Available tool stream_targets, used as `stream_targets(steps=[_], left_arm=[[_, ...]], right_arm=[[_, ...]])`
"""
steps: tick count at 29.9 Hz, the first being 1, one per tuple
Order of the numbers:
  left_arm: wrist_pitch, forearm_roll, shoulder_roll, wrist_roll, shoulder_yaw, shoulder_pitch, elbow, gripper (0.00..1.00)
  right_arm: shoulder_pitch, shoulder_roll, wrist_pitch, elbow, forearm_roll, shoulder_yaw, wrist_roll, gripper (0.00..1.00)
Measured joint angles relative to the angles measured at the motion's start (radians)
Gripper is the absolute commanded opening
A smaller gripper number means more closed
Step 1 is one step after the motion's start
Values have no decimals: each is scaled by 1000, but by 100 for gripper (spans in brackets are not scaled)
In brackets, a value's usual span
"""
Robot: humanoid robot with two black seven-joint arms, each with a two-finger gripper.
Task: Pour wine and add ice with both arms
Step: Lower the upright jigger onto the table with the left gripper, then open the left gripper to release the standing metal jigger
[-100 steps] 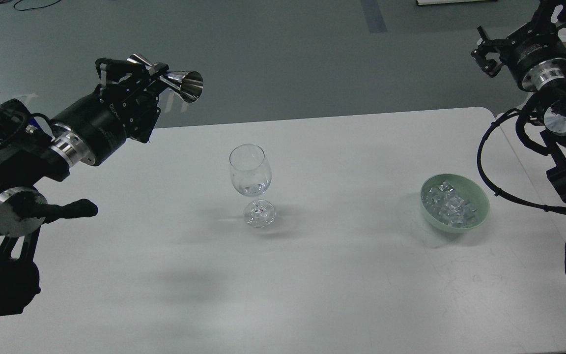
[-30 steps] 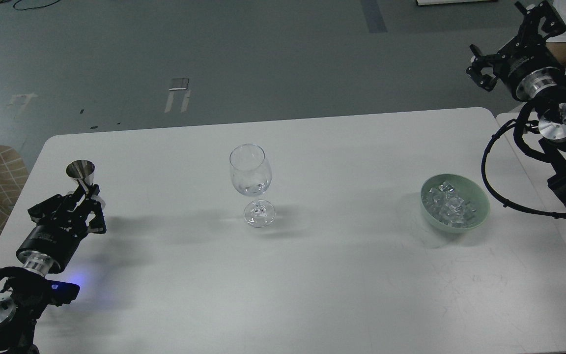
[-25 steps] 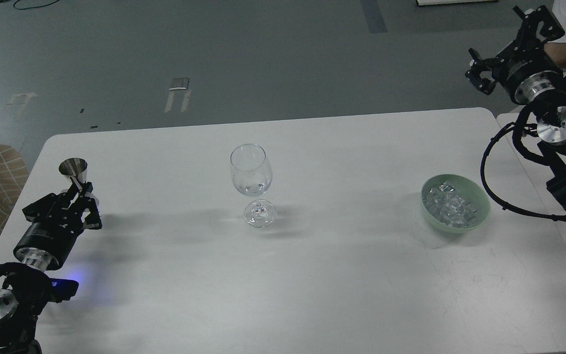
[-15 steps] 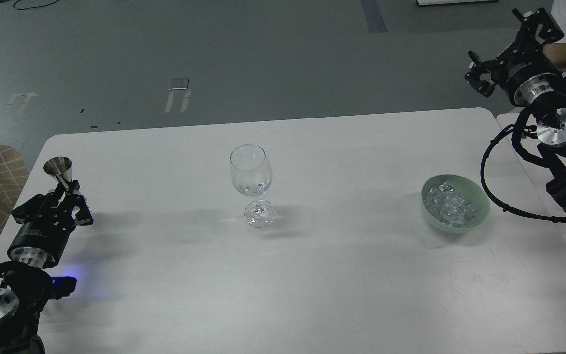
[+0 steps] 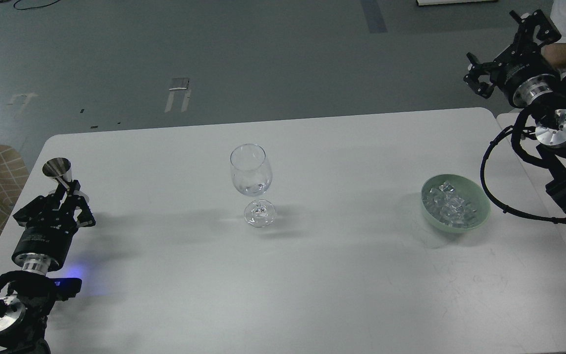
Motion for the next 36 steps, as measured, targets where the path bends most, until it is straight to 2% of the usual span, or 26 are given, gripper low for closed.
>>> stream_targets(steps=[10,36], left_arm=[[-5,2,-4,1,19,-36,91,18],[-4,3,-7,0,54,-72,141,19]], right_arm=[[0,2,-6,2,0,-1,0,100],[-1,1,-6,-4,0,-1,0,100]])
